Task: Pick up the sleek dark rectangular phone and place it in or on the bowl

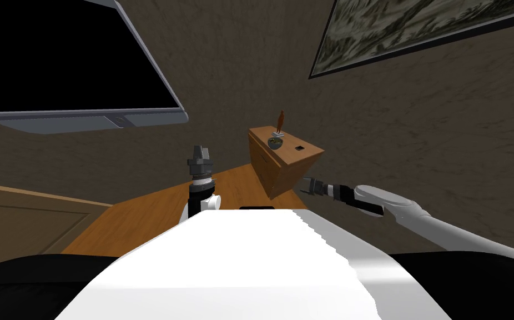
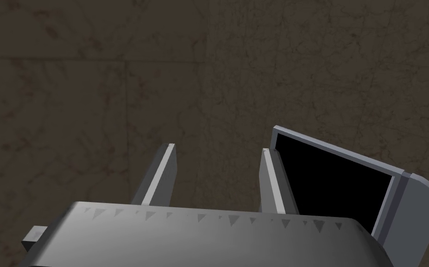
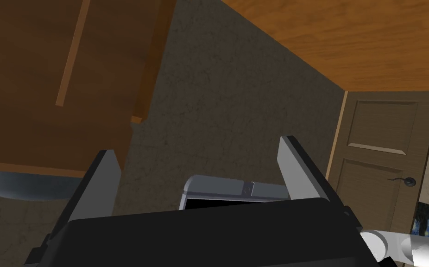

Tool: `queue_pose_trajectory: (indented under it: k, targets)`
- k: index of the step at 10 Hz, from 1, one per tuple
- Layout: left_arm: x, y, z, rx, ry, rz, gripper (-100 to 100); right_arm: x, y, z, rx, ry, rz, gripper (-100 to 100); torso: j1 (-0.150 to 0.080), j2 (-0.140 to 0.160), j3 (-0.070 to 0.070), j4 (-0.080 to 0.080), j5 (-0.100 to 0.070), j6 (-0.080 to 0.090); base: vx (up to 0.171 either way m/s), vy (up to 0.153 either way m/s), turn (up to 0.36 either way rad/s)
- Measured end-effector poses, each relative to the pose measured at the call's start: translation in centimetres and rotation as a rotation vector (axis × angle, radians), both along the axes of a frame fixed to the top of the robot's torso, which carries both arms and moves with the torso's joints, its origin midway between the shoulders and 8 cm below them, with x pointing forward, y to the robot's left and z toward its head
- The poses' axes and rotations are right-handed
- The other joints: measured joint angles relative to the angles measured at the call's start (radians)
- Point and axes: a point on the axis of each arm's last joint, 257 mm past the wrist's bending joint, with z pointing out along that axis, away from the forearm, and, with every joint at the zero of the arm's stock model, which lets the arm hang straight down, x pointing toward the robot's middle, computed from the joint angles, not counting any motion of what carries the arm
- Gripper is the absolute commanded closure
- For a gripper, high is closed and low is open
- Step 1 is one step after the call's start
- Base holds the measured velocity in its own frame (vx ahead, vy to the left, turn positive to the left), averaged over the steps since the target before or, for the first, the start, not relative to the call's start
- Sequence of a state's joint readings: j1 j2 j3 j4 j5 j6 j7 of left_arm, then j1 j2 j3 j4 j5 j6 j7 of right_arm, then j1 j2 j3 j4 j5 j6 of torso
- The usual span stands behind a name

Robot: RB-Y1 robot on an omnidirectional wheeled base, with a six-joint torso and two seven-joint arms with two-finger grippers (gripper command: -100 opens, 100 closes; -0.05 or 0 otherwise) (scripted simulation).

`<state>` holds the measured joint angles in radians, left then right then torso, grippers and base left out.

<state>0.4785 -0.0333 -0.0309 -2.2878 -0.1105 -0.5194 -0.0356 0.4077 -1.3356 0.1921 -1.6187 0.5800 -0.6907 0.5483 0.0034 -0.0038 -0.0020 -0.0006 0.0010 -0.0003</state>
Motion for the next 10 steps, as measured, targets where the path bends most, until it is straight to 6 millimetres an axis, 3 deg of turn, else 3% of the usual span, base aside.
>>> queue_pose_trajectory:
  k: [2,5,10]
  targets:
    - [0.0,0.0,0.0,0.000,0.000,0.000,0,-0.2,-1.8,-0.3,-0.066,0.016,0.017,-100,-0.001,0.001,0.000,0.000,0.000,0.000,0.031,0.037,0.035]
    - [0.0,0.0,0.0,0.000,0.000,0.000,0,-1.4,-6.8,-0.6,-0.205,0.062,0.055,-100,0.001,-0.002,-0.001,0.000,0.000,0.000,0.065,0.057,0.047]
    - [0.0,0.0,0.0,0.000,0.000,0.000,0,-3.5,-14.9,0.6,-0.424,0.144,0.106,-100,0.000,-0.002,-0.002,-0.001,0.000,0.000,0.073,0.050,0.050]
